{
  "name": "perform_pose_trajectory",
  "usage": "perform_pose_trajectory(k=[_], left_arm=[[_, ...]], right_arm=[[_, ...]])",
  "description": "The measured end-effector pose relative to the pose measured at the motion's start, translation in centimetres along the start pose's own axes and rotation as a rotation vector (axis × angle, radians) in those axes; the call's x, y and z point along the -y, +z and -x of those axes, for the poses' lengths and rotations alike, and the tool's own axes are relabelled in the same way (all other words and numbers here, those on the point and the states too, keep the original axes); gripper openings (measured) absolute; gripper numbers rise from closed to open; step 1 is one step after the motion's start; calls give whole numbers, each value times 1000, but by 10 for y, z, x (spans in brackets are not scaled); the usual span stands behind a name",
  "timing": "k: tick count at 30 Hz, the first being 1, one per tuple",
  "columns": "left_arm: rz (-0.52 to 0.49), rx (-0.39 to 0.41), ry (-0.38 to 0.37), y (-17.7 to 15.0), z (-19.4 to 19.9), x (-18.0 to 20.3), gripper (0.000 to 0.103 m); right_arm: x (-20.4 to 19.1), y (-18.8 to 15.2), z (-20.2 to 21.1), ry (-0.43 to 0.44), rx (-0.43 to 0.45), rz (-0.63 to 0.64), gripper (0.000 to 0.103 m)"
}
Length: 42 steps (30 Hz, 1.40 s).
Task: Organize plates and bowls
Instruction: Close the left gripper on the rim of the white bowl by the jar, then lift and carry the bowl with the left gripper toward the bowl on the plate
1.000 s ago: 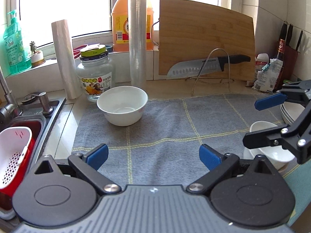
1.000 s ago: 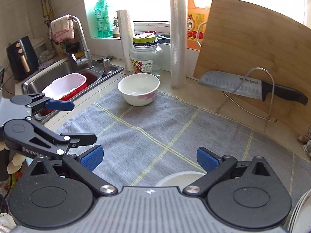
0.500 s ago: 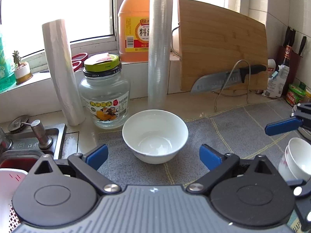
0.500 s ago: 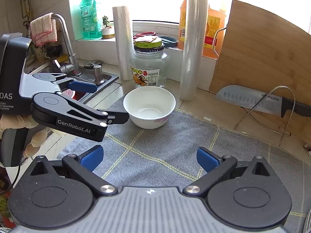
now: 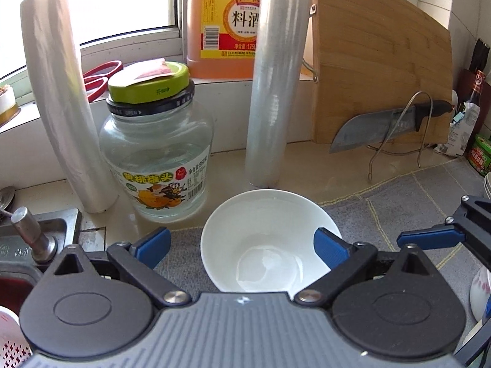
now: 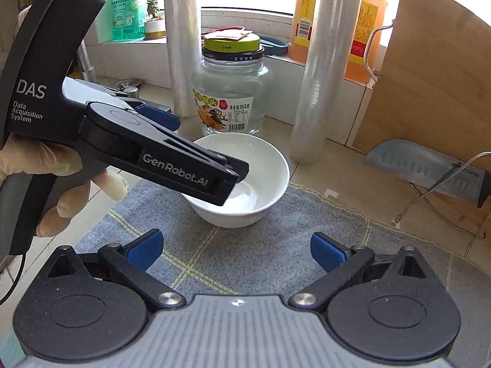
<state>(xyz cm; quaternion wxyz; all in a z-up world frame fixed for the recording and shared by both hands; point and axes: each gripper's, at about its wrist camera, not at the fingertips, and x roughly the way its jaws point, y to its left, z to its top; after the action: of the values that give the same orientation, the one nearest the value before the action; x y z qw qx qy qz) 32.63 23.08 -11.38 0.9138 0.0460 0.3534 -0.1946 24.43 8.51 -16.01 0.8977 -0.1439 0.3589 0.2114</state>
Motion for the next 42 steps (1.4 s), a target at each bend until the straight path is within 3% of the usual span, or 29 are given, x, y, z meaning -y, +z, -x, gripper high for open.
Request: perform_pose_trajectory(k=[5, 9, 18, 28, 42], left_arm=[[0, -30, 2, 1, -18, -2, 92], [19, -44, -19, 1, -26, -8, 77], [21, -54, -49, 4, -33, -11, 66], [14, -56, -80, 6, -34, -14, 63], [1, -64, -104, 8, -35, -14, 57]], right_arm=[[-3, 6, -18, -1, -14, 17, 103], [-7, 7, -28, -11, -10, 38, 103], [-10, 7, -39, -14, -2, 74, 102], [-3, 10, -41, -1, 21, 60, 90], [3, 6, -32, 28, 22, 43, 88]])
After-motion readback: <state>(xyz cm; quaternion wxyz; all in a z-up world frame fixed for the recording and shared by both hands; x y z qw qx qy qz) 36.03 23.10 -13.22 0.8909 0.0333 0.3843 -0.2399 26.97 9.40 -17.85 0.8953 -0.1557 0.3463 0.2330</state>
